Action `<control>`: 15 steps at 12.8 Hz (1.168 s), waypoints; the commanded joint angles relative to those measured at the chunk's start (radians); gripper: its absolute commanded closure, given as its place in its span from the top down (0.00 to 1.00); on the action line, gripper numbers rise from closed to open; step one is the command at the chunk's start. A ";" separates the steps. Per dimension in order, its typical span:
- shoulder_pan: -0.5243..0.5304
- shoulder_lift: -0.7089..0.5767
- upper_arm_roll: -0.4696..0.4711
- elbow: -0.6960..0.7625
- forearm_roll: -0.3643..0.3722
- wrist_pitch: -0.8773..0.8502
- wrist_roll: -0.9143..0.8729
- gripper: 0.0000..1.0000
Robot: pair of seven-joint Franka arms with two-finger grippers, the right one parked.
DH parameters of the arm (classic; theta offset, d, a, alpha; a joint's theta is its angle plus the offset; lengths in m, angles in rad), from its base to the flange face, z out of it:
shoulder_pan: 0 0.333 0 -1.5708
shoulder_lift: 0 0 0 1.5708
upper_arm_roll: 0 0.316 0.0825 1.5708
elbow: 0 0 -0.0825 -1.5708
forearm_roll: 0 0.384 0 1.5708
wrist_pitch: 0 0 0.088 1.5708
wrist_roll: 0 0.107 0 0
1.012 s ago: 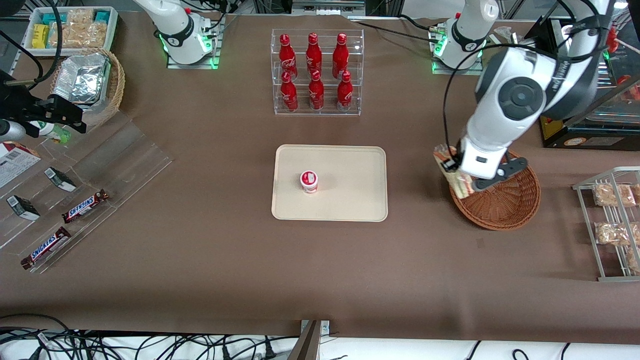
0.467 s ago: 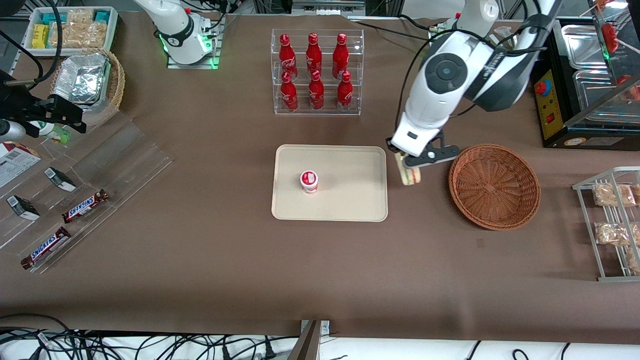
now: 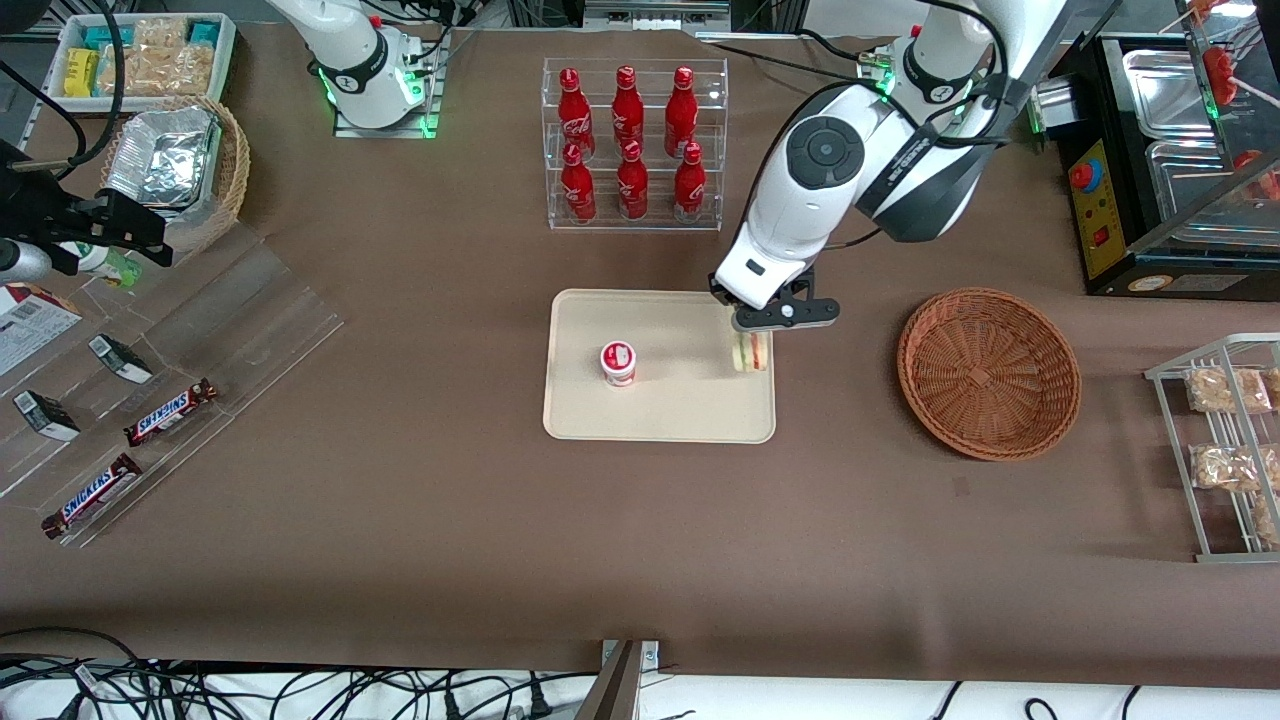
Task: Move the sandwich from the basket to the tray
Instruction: 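Lower the sandwich onto the tray beside the small bottle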
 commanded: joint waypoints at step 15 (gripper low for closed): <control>-0.048 0.219 0.001 0.014 0.349 0.209 -0.247 0.26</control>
